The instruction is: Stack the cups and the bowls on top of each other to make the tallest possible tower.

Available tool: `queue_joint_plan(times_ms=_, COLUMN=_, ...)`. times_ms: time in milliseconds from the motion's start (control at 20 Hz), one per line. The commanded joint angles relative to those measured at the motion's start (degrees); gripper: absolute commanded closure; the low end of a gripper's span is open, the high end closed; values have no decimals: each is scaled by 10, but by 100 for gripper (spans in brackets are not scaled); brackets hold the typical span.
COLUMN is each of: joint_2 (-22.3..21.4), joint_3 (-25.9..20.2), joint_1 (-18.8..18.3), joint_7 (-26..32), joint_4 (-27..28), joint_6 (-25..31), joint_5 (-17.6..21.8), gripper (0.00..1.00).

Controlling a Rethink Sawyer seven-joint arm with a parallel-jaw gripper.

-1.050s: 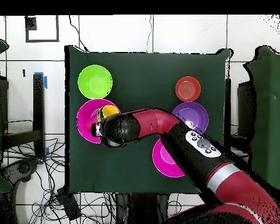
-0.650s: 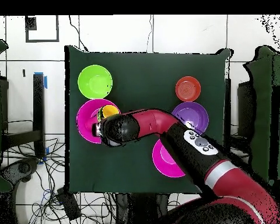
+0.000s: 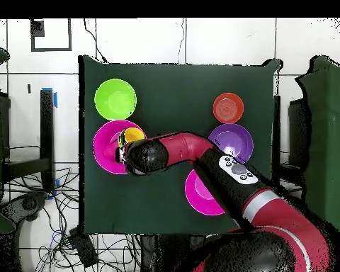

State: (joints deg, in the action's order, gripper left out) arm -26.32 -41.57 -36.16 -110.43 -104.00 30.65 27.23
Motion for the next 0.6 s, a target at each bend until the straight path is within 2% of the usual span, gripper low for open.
queue_joint_plan(times_ms=50, joint_2=22, joint_3=26, joint_1=18, joint_7=5, joint_4=46, joint_6=-18, joint_5=20, gripper=0)
queue_joint_plan(times_ms=300, joint_2=52, joint_3=35, joint_1=32, joint_7=-8, joint_4=62, joint_6=-49, joint_5=29, gripper=0)
queue_joint_plan(times_ms=600, joint_2=66, joint_3=32, joint_1=40, joint_7=-18, joint_4=63, joint_6=-56, joint_5=16, gripper=0)
